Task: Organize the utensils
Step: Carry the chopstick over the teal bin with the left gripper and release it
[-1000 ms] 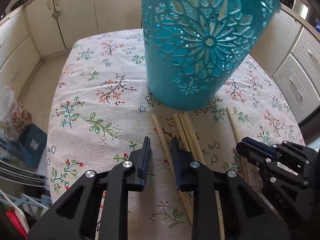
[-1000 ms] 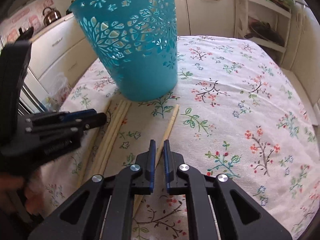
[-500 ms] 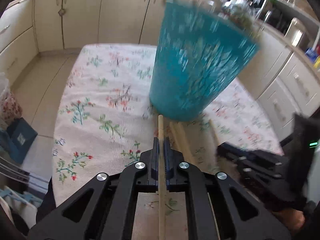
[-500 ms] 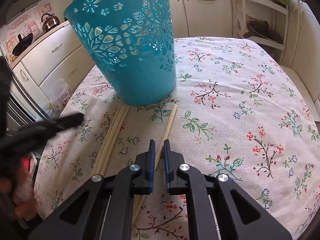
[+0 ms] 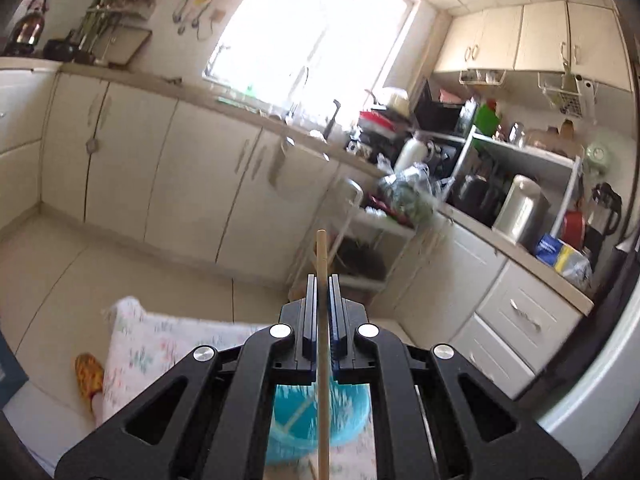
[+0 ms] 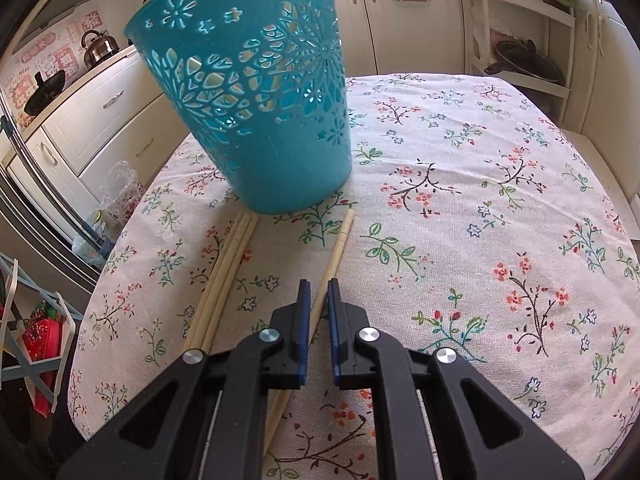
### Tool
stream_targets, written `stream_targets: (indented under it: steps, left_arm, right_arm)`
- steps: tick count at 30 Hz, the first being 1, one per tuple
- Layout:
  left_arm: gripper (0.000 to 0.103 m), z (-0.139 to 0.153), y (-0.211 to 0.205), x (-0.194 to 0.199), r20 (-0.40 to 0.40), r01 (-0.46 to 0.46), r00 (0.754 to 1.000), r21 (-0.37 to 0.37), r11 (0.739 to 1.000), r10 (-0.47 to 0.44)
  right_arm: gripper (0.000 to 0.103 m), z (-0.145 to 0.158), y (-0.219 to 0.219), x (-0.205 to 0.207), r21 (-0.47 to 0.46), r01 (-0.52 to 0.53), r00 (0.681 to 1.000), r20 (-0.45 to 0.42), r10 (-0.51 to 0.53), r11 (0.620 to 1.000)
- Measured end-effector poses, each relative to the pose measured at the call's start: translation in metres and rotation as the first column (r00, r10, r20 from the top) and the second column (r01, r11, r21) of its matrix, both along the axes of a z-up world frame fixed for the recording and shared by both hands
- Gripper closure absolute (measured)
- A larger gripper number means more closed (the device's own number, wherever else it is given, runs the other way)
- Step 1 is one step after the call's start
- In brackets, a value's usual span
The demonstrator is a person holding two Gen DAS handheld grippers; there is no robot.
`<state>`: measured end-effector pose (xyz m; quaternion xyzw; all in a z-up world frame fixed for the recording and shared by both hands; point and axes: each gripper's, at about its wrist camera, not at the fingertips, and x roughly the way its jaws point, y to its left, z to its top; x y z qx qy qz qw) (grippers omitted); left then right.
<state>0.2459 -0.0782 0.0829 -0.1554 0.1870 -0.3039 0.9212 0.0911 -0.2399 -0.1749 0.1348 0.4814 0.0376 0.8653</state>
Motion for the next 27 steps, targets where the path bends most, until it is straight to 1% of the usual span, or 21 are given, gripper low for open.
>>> stream_targets:
  steps: [2,6,12,18,21,24,26,27]
  left_arm:
    - [0.098,0.001,-0.011,0.015,0.023,-0.050,0.998,-0.006,0.999,0.051]
    - [0.098,-0.008,-0.028,0.037,0.035,-0.122,0.992,-0.011,0.992,0.122]
    - [0.098,-0.025,-0.045,0.042,0.078,-0.181,0.981,0.038,0.983,0.178]
    - [0.098,-0.039,-0.051,0.034,0.096,-0.191,0.979,0.105,0.976,0.182]
    - [0.098,-0.045,-0.053,0.031,0.088,-0.173,0.983,0.141,0.975,0.161]
    - [0.097,-0.050,-0.051,0.028,0.061,-0.144,0.989,0.179,0.973,0.135]
    - [0.092,-0.049,-0.044,0.023,0.054,-0.138,0.990,0.189,0.972,0.130]
    - [0.084,-0.048,-0.040,0.020,0.054,-0.142,0.989,0.189,0.972,0.134]
  right_arm:
    - [0.094,0.000,-0.002,0.000,0.007,0.001,1.000,0.000,-0.001,1.000]
    - [0.094,0.000,-0.005,0.000,0.020,0.002,1.000,0.000,-0.002,1.000]
    - [0.094,0.000,-0.008,-0.001,0.038,0.005,1.000,-0.001,-0.005,0.999]
    - [0.094,0.000,-0.010,0.000,0.047,0.005,1.000,-0.001,-0.005,0.999]
    - [0.094,0.000,-0.010,0.000,0.048,0.005,1.000,-0.002,-0.005,0.999]
    - [0.094,0.001,-0.011,0.000,0.050,0.005,1.000,-0.002,-0.005,0.999]
    - [0.094,0.001,-0.011,0.000,0.050,0.005,1.000,-0.002,-0.005,0.999]
    - [0.094,0.001,-0.011,0.000,0.052,0.005,1.000,-0.002,-0.005,0.999]
